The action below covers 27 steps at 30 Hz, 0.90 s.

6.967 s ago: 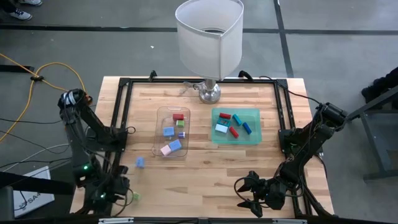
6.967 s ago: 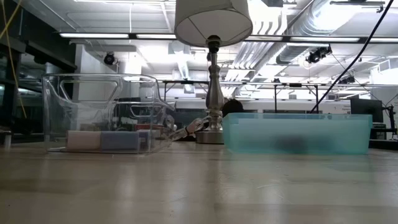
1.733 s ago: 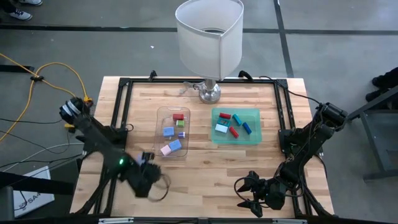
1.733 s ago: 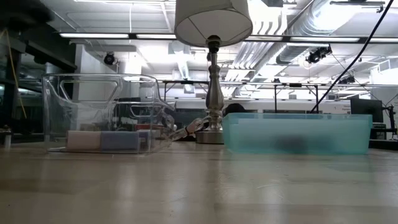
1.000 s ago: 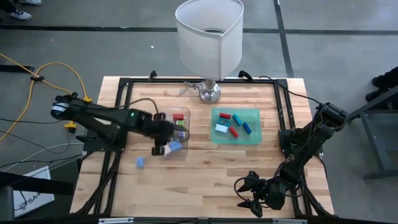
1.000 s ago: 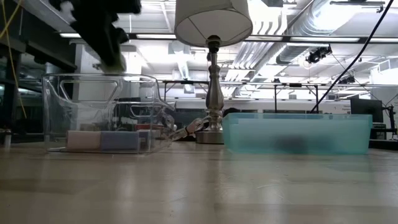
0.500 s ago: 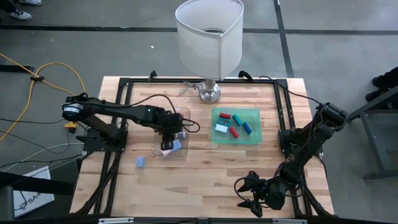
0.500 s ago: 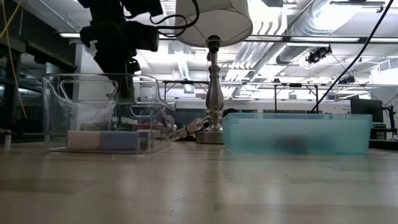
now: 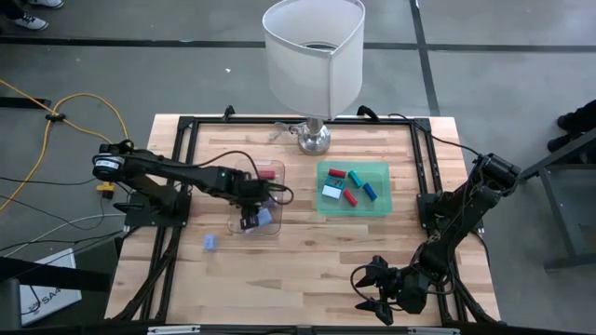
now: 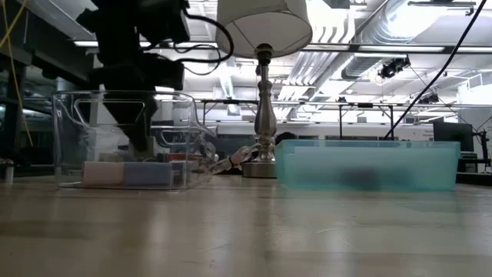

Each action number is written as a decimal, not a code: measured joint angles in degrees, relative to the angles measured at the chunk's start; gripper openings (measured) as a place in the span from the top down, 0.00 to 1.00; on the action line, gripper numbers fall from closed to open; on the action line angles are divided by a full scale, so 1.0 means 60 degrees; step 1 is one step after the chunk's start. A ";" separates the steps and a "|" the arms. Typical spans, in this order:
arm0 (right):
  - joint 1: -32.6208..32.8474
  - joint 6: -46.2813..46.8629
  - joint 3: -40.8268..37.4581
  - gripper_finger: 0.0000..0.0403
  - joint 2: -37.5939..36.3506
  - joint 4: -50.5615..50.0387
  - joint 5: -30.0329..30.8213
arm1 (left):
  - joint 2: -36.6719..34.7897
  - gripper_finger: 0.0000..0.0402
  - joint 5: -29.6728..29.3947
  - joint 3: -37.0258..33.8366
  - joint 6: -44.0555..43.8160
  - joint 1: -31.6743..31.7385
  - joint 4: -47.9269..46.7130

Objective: Pick & Place Office items
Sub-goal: Put the green charger adapter into the transparent bin

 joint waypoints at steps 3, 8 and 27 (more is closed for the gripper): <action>-0.0003 -0.0002 -0.0003 0.26 -0.0002 0.0000 0.0004 | 0.0000 0.67 0.0003 -0.0183 -0.0039 -0.0004 0.0093; 0.0000 0.0000 0.0000 0.26 -0.0003 0.0000 0.0004 | 0.0000 0.67 0.0047 -0.0340 -0.0212 -0.0007 0.0100; 0.0000 -0.0002 -0.0002 0.26 -0.0002 0.0002 0.0003 | 0.0000 0.56 0.0251 -0.0436 -0.0492 -0.0007 0.0147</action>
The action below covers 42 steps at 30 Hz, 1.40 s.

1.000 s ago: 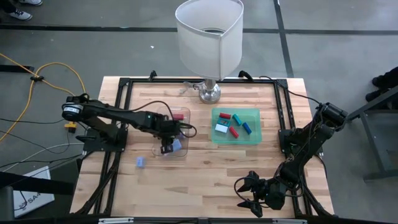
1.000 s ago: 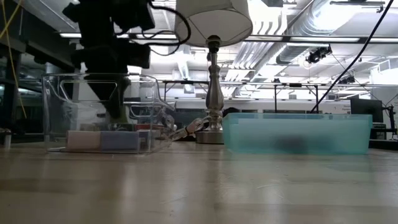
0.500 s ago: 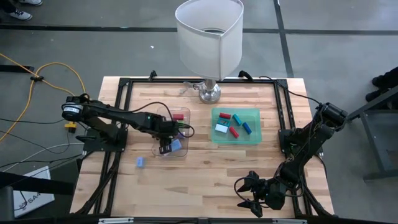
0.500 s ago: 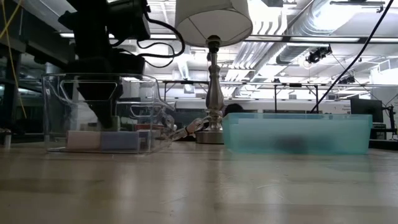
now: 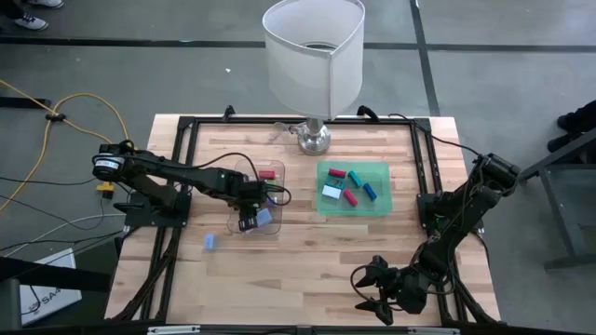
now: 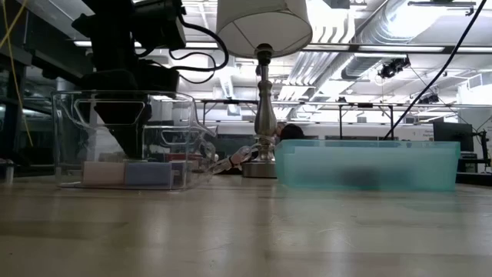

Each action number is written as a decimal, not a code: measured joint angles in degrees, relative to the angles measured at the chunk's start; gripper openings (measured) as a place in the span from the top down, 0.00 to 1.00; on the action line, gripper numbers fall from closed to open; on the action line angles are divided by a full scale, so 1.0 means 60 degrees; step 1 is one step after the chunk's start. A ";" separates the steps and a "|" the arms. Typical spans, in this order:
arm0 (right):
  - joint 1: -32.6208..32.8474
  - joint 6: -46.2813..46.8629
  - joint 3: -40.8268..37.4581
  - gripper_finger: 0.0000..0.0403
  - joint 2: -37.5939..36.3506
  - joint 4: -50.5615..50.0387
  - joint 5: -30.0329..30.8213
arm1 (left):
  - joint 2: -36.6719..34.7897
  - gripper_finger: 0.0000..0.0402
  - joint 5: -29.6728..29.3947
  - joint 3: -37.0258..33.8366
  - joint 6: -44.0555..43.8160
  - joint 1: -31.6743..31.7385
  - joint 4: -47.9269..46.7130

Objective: Pick & Place Office items
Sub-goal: Put the green charger adapter into the transparent bin, then put the blue charger adapter into the transparent bin

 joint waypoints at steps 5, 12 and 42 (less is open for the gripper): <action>0.0000 -0.0001 -0.0001 0.26 0.0002 0.0002 0.0001 | 0.0000 0.55 0.0002 0.0000 0.0000 0.0000 0.0051; 0.0000 0.0002 -0.0001 0.26 0.0001 0.0001 -0.0003 | 0.0000 0.55 0.0107 0.0000 0.0004 0.0000 0.0071; -0.0001 -0.0002 0.0002 0.26 0.0002 -0.0002 -0.0003 | -0.2856 0.55 -0.1515 0.2066 -0.0868 -0.1594 -0.3814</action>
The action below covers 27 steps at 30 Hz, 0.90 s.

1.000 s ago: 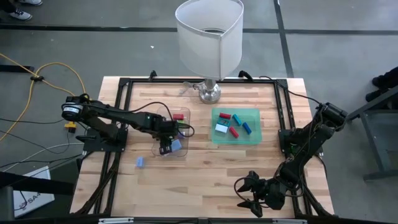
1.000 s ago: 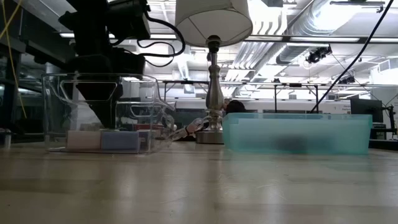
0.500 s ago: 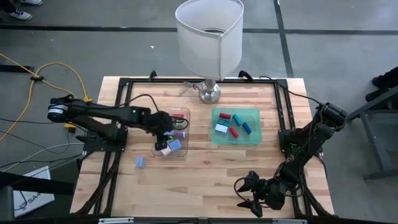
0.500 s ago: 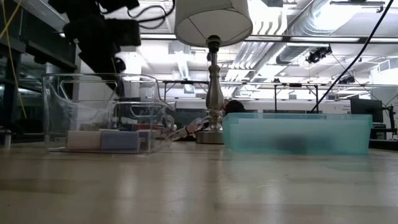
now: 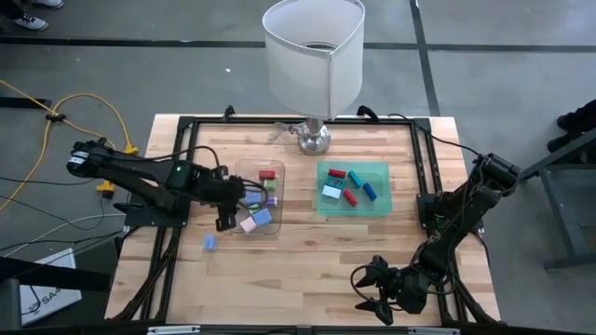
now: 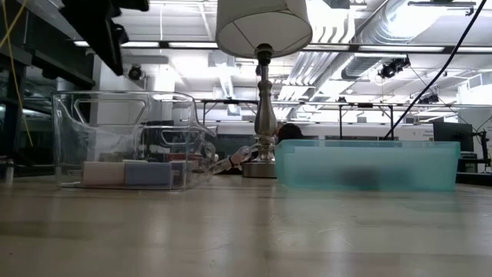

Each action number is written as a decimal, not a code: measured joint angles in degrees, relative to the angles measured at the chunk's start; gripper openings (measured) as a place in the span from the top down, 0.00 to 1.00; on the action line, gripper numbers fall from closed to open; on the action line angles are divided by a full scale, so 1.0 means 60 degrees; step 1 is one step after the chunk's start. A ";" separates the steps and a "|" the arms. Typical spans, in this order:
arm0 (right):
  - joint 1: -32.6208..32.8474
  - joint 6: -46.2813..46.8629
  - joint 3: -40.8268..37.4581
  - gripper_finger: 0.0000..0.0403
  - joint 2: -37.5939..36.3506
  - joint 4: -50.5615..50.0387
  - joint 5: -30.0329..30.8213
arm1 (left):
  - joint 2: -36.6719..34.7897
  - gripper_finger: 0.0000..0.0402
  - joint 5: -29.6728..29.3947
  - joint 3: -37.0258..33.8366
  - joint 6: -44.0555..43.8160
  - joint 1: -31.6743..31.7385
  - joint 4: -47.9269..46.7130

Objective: Pick & Place Office items
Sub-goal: Put the blue charger adapter into the transparent bin

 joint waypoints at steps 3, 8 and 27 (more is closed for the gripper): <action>-0.0001 0.0003 -0.0002 0.26 -0.0001 0.0000 0.0003 | 0.0001 0.55 -0.0043 0.0098 -0.0874 -0.0510 -0.0432; 0.0001 0.0000 -0.0003 0.26 -0.0002 0.0002 0.0002 | -0.0014 0.55 -0.0043 0.0102 -0.2020 -0.1400 -0.0877; 0.0000 0.0004 -0.0003 0.26 0.0000 0.0000 0.0000 | -0.0018 0.55 0.0154 0.0103 -0.0406 -0.5032 -0.1333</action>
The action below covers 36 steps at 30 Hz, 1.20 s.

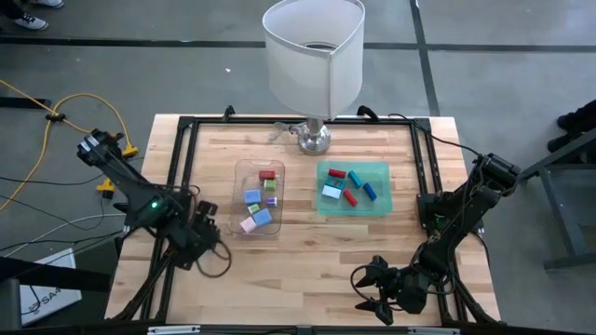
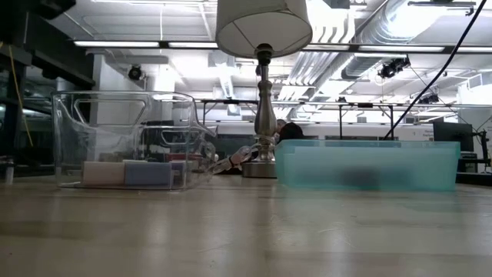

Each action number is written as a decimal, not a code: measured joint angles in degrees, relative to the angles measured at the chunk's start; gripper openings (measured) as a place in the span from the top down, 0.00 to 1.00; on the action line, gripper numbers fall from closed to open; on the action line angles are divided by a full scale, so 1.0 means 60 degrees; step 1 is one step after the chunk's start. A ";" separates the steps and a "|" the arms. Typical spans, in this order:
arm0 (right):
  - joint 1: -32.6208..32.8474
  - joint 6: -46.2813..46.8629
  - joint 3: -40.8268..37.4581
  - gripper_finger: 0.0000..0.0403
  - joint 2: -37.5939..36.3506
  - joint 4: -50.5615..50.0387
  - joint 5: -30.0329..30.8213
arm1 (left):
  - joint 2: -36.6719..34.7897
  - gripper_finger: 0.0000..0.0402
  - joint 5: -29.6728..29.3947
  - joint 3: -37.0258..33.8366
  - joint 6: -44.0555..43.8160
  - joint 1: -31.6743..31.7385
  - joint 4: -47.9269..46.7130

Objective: Pick & Place Office items
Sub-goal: Put the blue charger adapter into the transparent bin

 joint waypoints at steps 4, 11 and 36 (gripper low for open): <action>0.0000 -0.0004 0.0000 0.26 0.0000 0.0000 0.0001 | 0.0000 0.55 0.0378 -0.0012 0.1357 -0.0528 0.0029; 0.0000 -0.0003 0.0000 0.26 0.0000 0.0000 0.0000 | 0.0000 0.55 0.0926 -0.0070 0.3387 -0.1274 0.0317; 0.0000 0.0000 0.0001 0.26 0.0000 0.0000 0.0002 | -0.0004 0.55 0.2959 -0.2551 0.8265 -0.0355 0.2785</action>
